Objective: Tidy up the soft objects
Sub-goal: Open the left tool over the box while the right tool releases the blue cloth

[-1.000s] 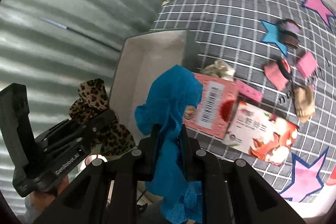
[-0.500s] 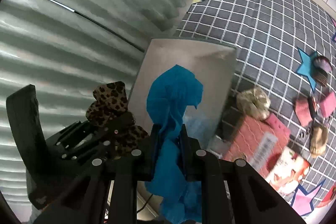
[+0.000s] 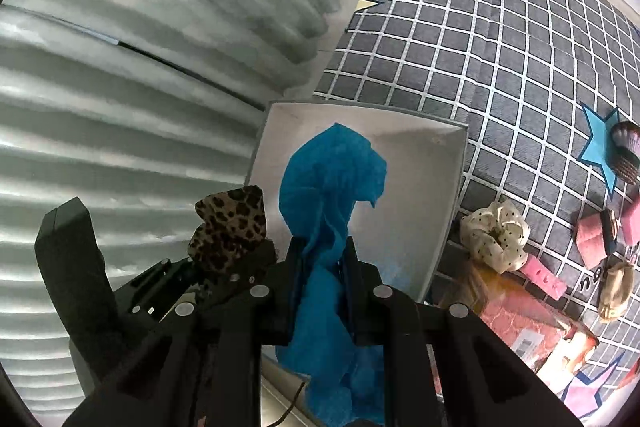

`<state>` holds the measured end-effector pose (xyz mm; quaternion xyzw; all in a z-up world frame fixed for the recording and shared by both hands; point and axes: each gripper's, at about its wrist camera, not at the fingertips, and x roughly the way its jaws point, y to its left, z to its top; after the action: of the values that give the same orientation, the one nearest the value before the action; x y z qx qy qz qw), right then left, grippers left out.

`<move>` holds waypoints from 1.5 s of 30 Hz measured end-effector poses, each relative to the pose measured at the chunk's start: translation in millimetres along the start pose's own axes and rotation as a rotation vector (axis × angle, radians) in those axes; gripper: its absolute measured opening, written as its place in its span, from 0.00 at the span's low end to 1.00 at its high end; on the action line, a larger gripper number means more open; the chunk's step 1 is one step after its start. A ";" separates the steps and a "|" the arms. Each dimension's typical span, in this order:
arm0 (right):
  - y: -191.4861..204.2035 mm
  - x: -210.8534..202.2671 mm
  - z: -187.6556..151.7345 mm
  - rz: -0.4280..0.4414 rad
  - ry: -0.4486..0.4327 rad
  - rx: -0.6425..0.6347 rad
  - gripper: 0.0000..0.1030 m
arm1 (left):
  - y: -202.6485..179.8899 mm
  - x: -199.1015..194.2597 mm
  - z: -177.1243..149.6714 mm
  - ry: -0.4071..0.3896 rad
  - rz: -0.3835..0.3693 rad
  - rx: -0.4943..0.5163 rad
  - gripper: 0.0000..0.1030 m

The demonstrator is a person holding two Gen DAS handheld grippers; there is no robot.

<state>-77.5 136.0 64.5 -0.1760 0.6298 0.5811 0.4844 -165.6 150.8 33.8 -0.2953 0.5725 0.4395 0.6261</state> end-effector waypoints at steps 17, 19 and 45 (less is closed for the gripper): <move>-6.3 19.1 9.1 -0.015 0.042 0.023 0.18 | 2.2 18.0 3.5 0.041 0.009 -0.007 0.28; -6.5 20.4 10.2 -0.014 0.042 0.024 0.18 | 2.5 19.3 4.4 0.043 0.009 -0.009 0.28; -10.9 18.1 12.6 -0.036 0.042 0.015 0.78 | 4.1 9.3 3.5 -0.004 0.012 -0.042 1.00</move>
<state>-72.4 150.7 45.5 -0.1957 0.6407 0.5640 0.4828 -168.1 157.6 25.8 -0.3040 0.5635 0.4556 0.6184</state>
